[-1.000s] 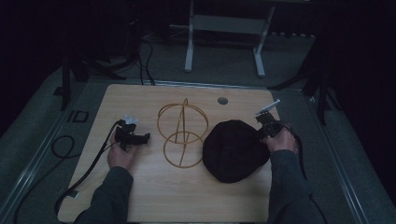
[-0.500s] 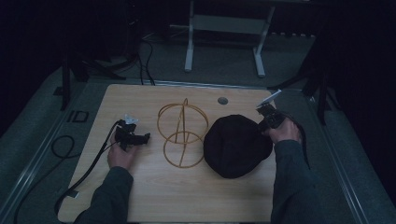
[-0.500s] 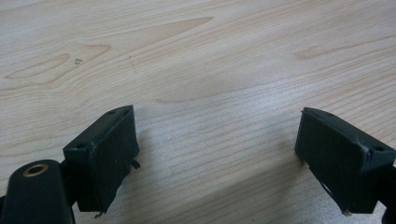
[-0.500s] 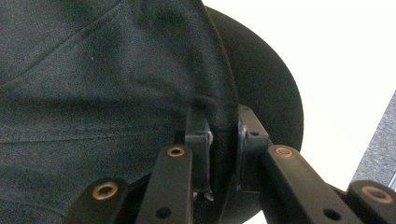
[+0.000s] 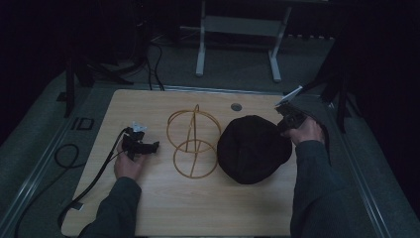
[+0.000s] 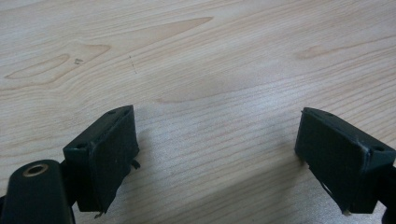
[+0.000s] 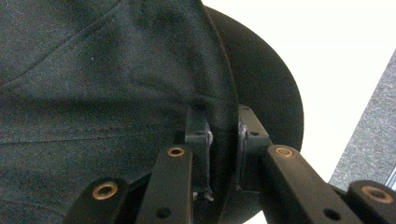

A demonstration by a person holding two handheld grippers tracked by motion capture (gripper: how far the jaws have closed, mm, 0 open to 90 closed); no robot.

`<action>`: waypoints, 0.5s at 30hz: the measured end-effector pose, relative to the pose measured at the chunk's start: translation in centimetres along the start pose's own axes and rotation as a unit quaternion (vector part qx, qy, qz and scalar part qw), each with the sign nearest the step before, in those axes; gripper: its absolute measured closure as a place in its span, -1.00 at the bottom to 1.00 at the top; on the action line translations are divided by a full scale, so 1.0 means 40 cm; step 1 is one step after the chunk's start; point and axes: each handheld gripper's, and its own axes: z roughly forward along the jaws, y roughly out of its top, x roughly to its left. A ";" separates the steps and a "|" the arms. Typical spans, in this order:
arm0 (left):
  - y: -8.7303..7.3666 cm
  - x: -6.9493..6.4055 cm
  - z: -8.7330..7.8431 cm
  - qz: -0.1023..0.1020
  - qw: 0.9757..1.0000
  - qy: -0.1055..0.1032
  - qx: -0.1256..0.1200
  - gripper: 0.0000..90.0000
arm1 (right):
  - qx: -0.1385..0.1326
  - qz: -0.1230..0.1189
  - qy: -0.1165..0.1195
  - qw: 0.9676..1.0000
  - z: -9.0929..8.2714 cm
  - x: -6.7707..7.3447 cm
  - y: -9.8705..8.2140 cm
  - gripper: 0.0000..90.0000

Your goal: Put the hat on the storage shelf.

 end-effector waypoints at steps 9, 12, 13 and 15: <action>0.000 0.000 0.000 0.001 1.000 0.000 0.000 -0.72 | 0.002 -0.005 0.006 1.000 -0.034 -0.001 0.016 0.76; 0.000 0.000 0.000 0.000 1.000 0.000 0.000 -0.72 | 0.005 -0.007 0.007 1.000 -0.046 0.000 0.025 0.76; 0.000 0.000 0.000 0.000 1.000 0.000 0.001 -0.72 | 0.005 -0.010 0.007 1.000 -0.055 0.001 0.031 0.75; 0.000 0.000 0.000 0.001 1.000 0.000 0.001 -0.72 | 0.004 -0.011 0.007 1.000 -0.060 0.002 0.035 0.75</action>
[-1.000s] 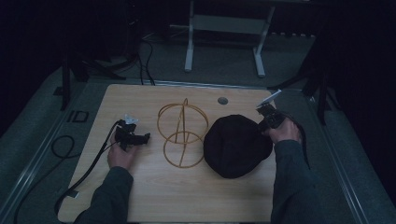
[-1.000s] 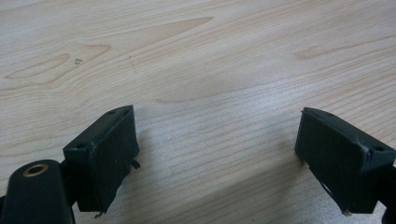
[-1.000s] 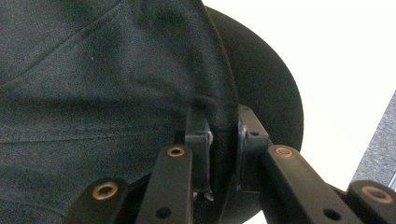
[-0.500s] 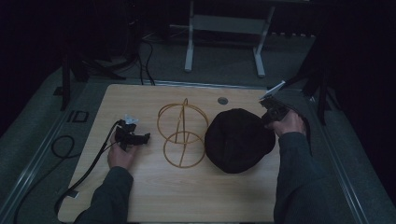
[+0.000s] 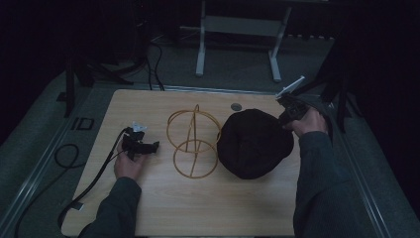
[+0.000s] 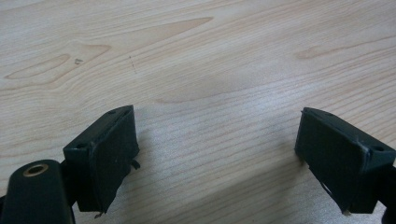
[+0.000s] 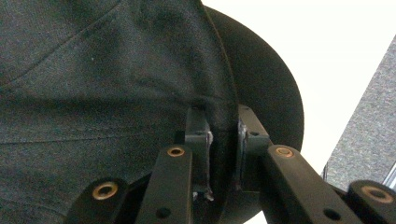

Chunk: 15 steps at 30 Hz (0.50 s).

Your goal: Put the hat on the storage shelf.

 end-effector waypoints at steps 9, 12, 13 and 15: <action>0.000 0.000 0.000 0.000 1.000 0.000 0.000 -0.72 | 0.001 0.002 0.013 1.000 -0.033 0.006 0.025 0.75; 0.000 0.000 0.000 0.000 1.000 0.000 0.000 -0.72 | 0.004 -0.001 0.020 1.000 -0.035 0.007 0.027 0.75; 0.000 0.000 0.000 0.000 1.000 0.000 0.000 -0.72 | 0.004 -0.002 0.022 1.000 -0.036 0.007 0.027 0.75; 0.000 0.000 0.000 0.000 1.000 0.000 0.000 -0.72 | 0.005 -0.004 0.020 1.000 -0.039 0.005 0.027 0.75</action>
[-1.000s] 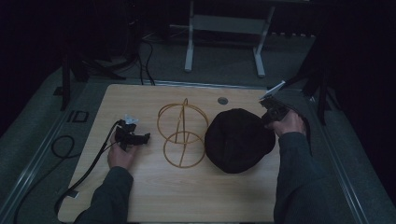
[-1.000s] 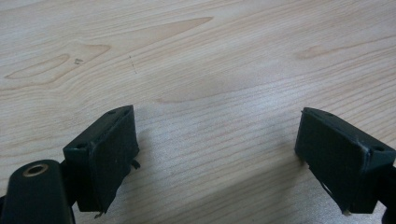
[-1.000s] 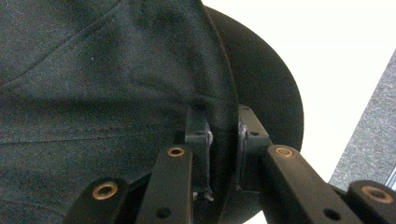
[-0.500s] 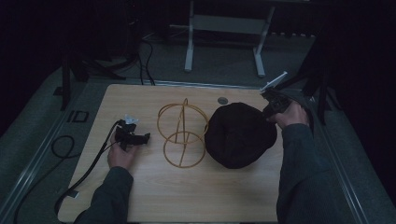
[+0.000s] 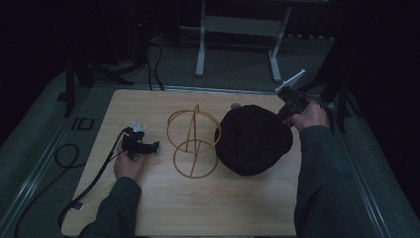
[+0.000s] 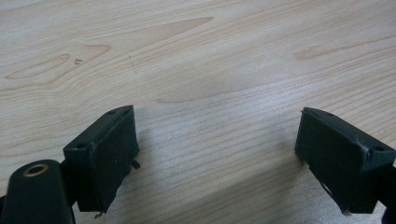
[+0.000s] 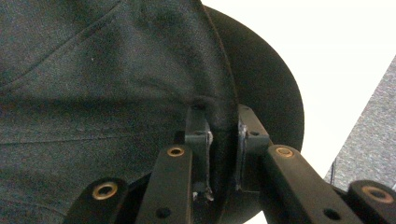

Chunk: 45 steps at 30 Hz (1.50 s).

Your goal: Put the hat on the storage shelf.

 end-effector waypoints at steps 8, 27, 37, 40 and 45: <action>0.000 0.000 0.000 0.000 1.000 0.000 0.000 -0.72 | -0.007 0.008 0.000 1.000 -0.032 -0.017 -0.002 0.75; 0.000 0.000 0.000 0.000 1.000 0.000 -0.001 -0.72 | -0.033 0.025 0.000 0.999 -0.125 -0.057 -0.013 0.75; 0.000 0.000 0.000 0.000 1.000 0.000 -0.001 -0.72 | -0.050 0.022 0.019 0.998 -0.168 -0.046 -0.006 0.75; 0.000 0.000 0.000 0.000 1.000 0.000 -0.001 -0.72 | -0.053 0.021 0.020 0.998 -0.176 -0.041 -0.002 0.75; 0.000 0.000 0.000 0.000 1.000 0.000 -0.001 -0.72 | -0.057 0.016 0.027 0.998 -0.193 -0.027 0.005 0.75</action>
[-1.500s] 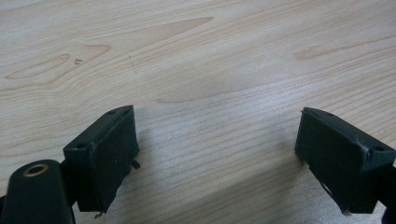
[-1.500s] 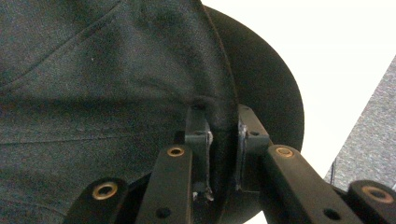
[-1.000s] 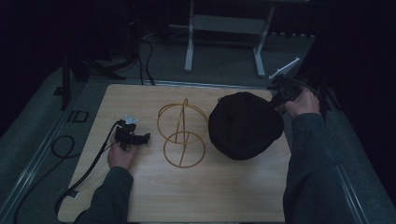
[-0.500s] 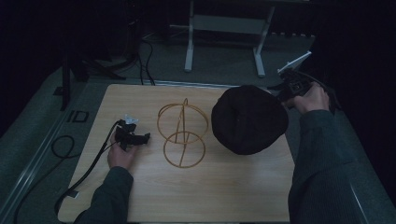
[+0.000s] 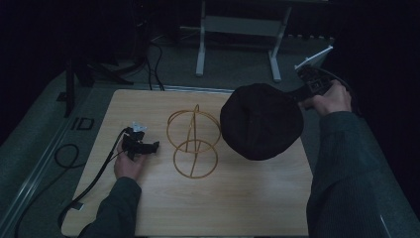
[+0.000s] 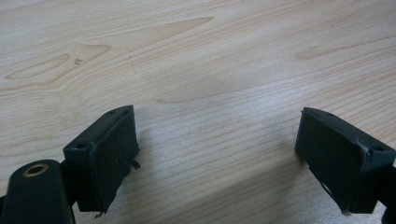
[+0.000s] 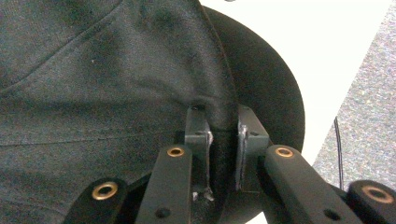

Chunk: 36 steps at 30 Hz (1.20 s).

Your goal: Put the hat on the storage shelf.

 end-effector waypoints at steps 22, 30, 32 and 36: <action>0.000 0.000 0.000 0.000 1.000 0.000 0.000 -0.72 | -0.005 -0.009 0.012 1.000 -0.035 0.044 0.040 0.75; 0.000 0.000 0.000 0.000 1.000 0.000 0.000 -0.72 | -0.014 -0.009 0.015 1.000 -0.037 0.065 0.058 0.75; 0.000 0.000 0.000 0.000 1.000 0.000 0.000 -0.72 | -0.015 -0.009 0.017 1.000 -0.036 0.068 0.062 0.75; 0.000 0.000 0.000 0.000 1.000 0.000 0.000 -0.72 | -0.017 -0.010 0.018 1.000 -0.037 0.074 0.068 0.75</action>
